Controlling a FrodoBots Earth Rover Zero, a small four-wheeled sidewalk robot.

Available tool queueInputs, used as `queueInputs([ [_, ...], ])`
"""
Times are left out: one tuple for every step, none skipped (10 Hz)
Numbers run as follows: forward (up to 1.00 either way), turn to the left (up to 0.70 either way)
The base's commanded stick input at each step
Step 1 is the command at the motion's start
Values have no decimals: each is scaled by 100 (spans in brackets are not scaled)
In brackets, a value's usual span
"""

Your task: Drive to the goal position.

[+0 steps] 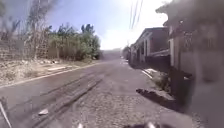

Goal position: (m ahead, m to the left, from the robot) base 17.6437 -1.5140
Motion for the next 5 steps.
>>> queueInputs([
  [100,0],
  [100,0],
  [100,0],
  [100,0],
  [100,0],
])
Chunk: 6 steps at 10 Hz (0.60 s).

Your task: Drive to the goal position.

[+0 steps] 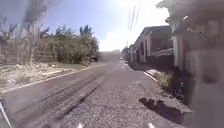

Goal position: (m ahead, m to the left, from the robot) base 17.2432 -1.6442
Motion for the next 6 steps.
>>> queueInputs([
  [100,0],
  [100,0],
  [100,0],
  [100,0],
  [100,0],
  [100,0],
])
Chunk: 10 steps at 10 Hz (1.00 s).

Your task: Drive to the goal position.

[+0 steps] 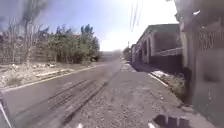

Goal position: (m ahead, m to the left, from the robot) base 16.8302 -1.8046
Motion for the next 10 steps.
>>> queueInputs([
  [100,0],
  [100,0],
  [100,0],
  [100,0],
  [100,0],
  [100,0],
  [100,0],
  [100,0],
  [100,0],
  [100,0],
])
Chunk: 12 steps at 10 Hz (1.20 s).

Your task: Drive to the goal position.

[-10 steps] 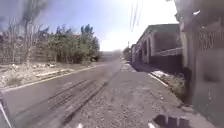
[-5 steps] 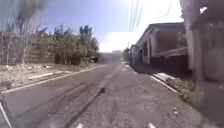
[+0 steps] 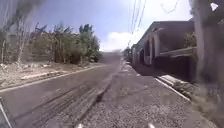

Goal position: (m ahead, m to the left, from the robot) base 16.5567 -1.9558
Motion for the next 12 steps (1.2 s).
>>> queueInputs([
  [100,0],
  [100,0],
  [100,0],
  [100,0],
  [100,0],
  [100,0],
  [100,0],
  [100,0],
  [100,0],
  [100,0],
  [100,0],
  [100,0],
])
